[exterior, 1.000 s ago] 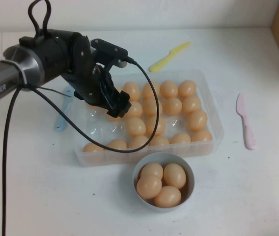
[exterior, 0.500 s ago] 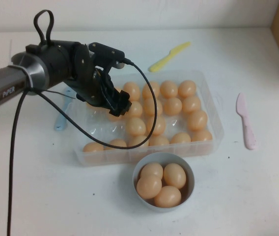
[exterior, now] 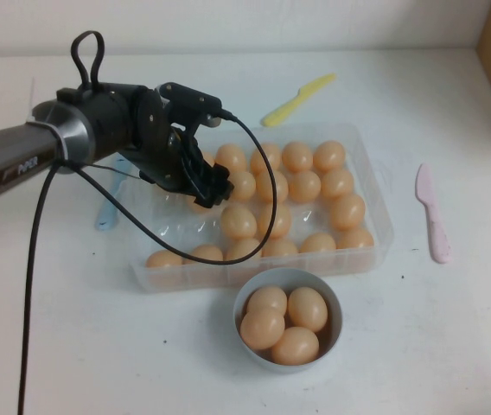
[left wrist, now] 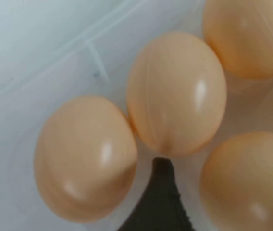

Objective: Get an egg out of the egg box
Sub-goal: Pick up the egg from the plastic box, then place the egg in the bowl

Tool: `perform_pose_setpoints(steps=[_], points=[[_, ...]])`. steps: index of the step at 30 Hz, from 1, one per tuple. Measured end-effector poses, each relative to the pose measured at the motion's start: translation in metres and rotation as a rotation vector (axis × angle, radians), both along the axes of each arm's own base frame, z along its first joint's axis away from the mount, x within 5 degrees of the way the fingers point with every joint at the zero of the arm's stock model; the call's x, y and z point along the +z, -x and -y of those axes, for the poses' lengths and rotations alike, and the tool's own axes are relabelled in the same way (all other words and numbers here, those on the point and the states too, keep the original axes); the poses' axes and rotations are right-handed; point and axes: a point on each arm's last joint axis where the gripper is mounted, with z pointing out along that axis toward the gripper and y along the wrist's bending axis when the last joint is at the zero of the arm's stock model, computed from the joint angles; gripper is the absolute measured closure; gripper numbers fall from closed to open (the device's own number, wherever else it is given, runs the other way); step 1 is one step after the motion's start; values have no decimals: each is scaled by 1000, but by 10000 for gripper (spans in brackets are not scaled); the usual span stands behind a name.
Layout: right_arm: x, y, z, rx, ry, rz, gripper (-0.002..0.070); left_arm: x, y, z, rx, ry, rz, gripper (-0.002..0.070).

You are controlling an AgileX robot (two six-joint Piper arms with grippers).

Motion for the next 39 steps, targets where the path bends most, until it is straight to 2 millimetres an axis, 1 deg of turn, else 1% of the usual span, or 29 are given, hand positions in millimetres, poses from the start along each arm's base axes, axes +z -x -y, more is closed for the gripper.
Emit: perform_pose_setpoints(steps=[5, 8, 11, 16, 18, 21, 23, 26, 29, 31, 34, 37, 39], points=[[0, 0, 0, 0, 0, 0, 694, 0, 0, 0, 2, 4, 2, 244], [0, 0, 0, 0, 0, 0, 694, 0, 0, 0, 3, 7, 1, 289], [0, 0, 0, 0, 0, 0, 694, 0, 0, 0, 3, 7, 1, 312], [0, 0, 0, 0, 0, 0, 694, 2, 2, 0, 1, 1, -10, 318], [0, 0, 0, 0, 0, 0, 694, 10, 4, -1, -3, -1, -2, 319], [0, 0, 0, 0, 0, 0, 694, 32, 11, -3, -18, -7, 27, 319], [0, 0, 0, 0, 0, 0, 694, 55, 21, -1, -37, -6, 60, 320], [0, 0, 0, 0, 0, 0, 694, 88, 44, 6, -91, -19, 83, 320], [0, 0, 0, 0, 0, 0, 694, 108, 72, 21, -180, -48, 56, 320], [0, 0, 0, 0, 0, 0, 694, 113, 90, 31, -249, -69, 17, 320], [0, 0, 0, 0, 0, 0, 694, 106, 116, 50, -350, -73, -61, 320], [0, 0, 0, 0, 0, 0, 694, 91, 138, 67, -444, -66, -121, 320], [0, 0, 0, 0, 0, 0, 694, 80, 149, 74, -483, -62, -150, 320]])
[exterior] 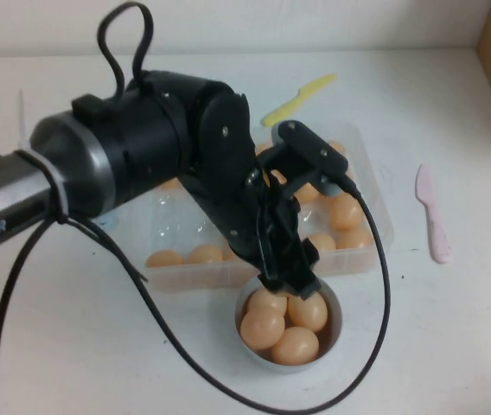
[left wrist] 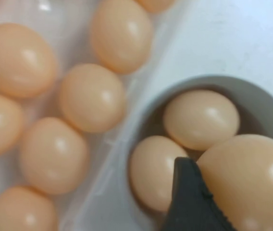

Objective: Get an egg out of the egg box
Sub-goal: Place the egg in the bowl

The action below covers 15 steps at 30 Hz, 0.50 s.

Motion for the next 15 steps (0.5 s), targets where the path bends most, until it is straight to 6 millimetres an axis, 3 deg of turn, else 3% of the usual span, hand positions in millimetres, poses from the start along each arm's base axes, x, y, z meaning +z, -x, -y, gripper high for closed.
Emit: perform_pose_setpoints(steps=[5, 15], points=[[0, 0, 0, 0, 0, 0, 694, -17, 9, 5, -32, 2, -4, 321], [0, 0, 0, 0, 0, 0, 694, -36, 0, 13, -25, 5, 9, 321]])
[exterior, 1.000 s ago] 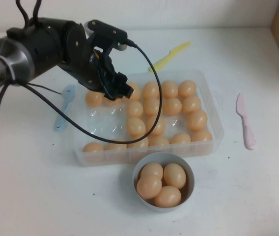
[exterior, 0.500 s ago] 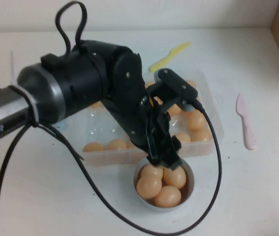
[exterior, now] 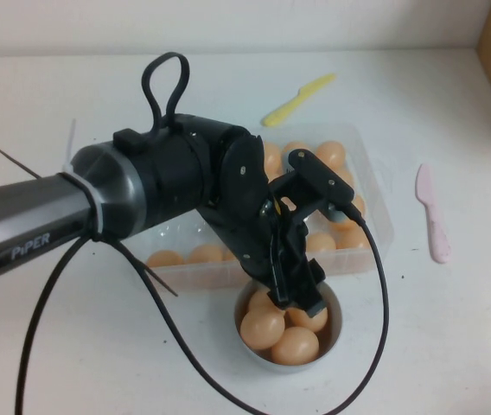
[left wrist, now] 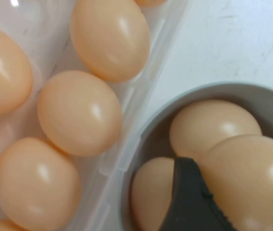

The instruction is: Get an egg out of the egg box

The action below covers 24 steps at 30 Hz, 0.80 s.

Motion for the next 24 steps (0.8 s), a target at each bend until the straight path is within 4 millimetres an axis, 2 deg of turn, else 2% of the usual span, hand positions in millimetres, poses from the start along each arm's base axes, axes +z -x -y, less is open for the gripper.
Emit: perform_pose_setpoints(steps=[5, 9, 12, 16, 17, 20, 22, 24], points=[[0, 0, 0, 0, 0, 0, 694, -6, -3, 3, 5, 6, 9, 297], [0, 0, 0, 0, 0, 0, 694, -5, -4, 3, 7, 13, 18, 186], [0, 0, 0, 0, 0, 0, 694, -5, -4, 3, 8, 14, 19, 160], [0, 0, 0, 0, 0, 0, 694, 6, -1, 0, 7, 33, 42, 152], [0, 0, 0, 0, 0, 0, 694, 14, 0, -1, 7, 48, 61, 152], [0, 0, 0, 0, 0, 0, 694, 39, 6, -8, 9, 99, 128, 180], [0, 0, 0, 0, 0, 0, 694, 53, 12, -15, 16, 144, 182, 237], [0, 0, 0, 0, 0, 0, 694, 64, 22, -26, 31, 200, 247, 342]])
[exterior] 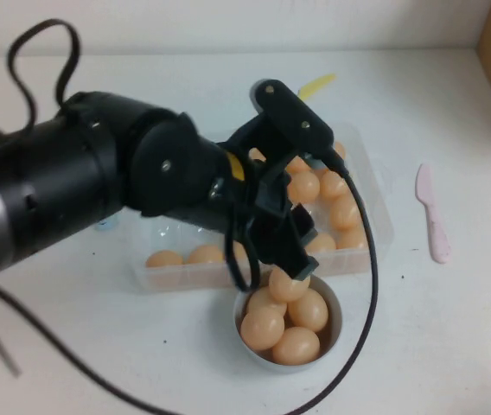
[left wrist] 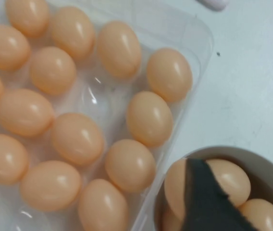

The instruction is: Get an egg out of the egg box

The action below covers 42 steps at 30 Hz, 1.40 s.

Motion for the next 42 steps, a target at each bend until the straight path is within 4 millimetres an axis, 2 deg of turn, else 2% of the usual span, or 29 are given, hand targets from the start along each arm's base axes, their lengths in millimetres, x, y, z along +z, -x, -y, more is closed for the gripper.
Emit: perform_pose_setpoints(steps=[3, 7, 10, 15, 20, 24, 33, 38, 42], points=[[0, 0, 0, 0, 0, 0, 694, 5, 20, -22, 29, 86, 100, 543], [0, 0, 0, 0, 0, 0, 694, 4, 48, -54, 82, 196, 191, 652], [0, 0, 0, 0, 0, 0, 694, 13, 69, -75, 112, 279, 242, 671], [0, 0, 0, 0, 0, 0, 694, 41, 100, -105, 122, 401, 334, 676], [0, 0, 0, 0, 0, 0, 694, 55, 121, -124, 110, 439, 360, 676], [0, 0, 0, 0, 0, 0, 694, 51, 130, -129, 90, 384, 298, 677], [0, 0, 0, 0, 0, 0, 694, 35, 136, -134, 63, 230, 183, 678], [0, 0, 0, 0, 0, 0, 694, 34, 145, -144, 116, 217, 116, 678], [0, 0, 0, 0, 0, 0, 694, 28, 153, -156, 147, 227, 152, 678]])
